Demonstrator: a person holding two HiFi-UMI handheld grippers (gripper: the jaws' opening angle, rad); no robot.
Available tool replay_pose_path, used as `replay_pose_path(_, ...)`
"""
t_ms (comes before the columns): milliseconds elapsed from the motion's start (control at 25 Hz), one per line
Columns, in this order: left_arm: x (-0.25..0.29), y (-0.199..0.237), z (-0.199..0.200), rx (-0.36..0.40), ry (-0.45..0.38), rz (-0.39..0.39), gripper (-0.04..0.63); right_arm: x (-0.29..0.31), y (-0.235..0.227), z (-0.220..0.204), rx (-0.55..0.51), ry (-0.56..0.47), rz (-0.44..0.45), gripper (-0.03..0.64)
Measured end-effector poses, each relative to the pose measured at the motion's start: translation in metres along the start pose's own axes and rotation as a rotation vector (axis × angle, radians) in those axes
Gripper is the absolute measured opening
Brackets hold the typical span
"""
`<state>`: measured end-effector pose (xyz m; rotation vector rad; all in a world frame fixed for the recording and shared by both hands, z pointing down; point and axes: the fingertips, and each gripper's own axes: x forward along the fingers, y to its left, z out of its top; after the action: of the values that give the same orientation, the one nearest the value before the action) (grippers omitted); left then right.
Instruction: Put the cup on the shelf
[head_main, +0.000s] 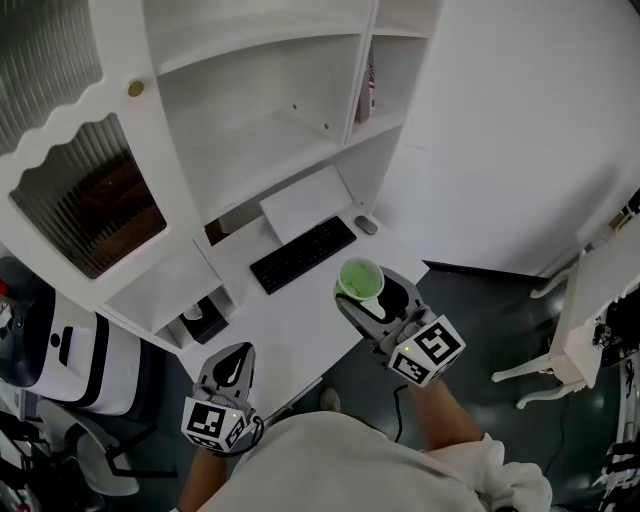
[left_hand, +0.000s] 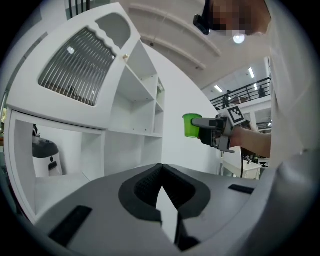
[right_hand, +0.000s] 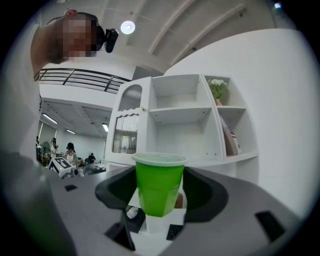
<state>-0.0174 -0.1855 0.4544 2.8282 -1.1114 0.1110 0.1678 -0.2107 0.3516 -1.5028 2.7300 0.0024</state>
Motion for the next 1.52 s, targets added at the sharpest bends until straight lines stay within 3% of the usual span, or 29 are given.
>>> replay_pose_path(360, 0.005, 0.012, -0.004, -0.014, 0.008, 0.063, 0.0, 0.065, -0.062, 0.035, -0.05, -0.026, 0.043, 0.291)
replay_pose_path(720, -0.003, 0.026, -0.01, -0.038, 0.012, 0.119, 0.0, 0.127, -0.089, 0.061, -0.063, -0.034, 0.075, 0.291)
replay_pose_path(1520, -0.023, 0.046, -0.026, -0.083, 0.026, 0.225, 0.0, 0.253, -0.127, 0.063, -0.093, 0.042, 0.089, 0.291)
